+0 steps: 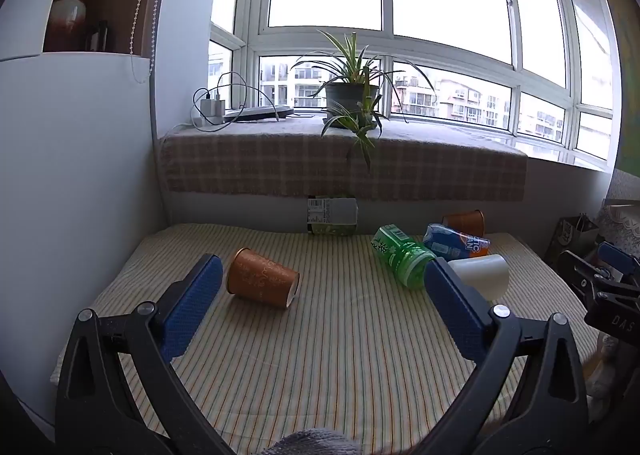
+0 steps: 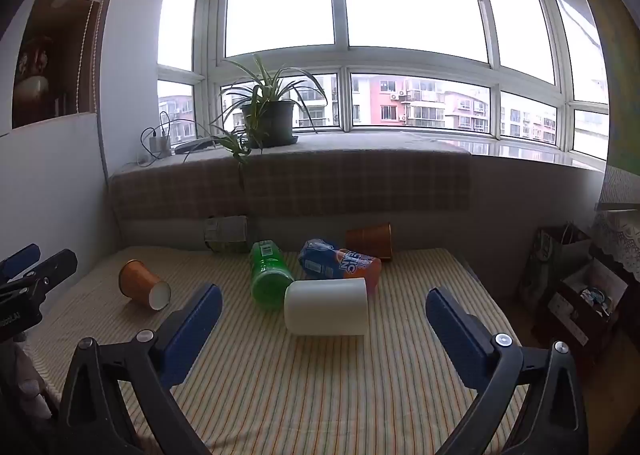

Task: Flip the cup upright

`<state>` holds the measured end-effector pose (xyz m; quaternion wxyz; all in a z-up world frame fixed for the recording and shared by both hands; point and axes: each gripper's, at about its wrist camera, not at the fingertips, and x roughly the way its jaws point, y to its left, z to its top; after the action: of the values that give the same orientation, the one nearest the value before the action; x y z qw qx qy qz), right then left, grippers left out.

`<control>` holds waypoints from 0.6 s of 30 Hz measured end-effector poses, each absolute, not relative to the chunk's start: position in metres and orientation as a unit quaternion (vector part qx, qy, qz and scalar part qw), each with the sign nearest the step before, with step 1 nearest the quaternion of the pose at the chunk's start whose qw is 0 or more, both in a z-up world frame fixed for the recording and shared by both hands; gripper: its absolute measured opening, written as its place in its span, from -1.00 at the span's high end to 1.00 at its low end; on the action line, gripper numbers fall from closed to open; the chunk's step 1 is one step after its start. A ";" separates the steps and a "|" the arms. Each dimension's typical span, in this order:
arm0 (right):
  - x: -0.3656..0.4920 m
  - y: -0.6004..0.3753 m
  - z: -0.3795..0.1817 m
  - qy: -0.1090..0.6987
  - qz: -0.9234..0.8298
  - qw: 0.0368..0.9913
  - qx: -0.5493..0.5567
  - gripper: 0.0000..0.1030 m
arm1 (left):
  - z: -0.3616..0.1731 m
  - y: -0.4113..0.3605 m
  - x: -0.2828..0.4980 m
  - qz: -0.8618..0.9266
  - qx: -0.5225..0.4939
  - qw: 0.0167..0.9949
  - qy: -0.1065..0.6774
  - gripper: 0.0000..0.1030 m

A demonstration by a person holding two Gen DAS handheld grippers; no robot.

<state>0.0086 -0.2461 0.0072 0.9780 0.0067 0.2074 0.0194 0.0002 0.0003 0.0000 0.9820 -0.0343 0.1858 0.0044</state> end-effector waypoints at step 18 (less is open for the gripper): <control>0.009 -0.249 0.006 0.209 0.017 0.978 0.017 -1.00 | 0.004 0.000 -0.001 0.004 -0.026 0.983 0.180 -0.99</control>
<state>0.0091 -0.2492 0.0062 0.9775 0.0170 0.2094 0.0168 -0.0015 0.0003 0.0036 0.9832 -0.0264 0.1804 0.0038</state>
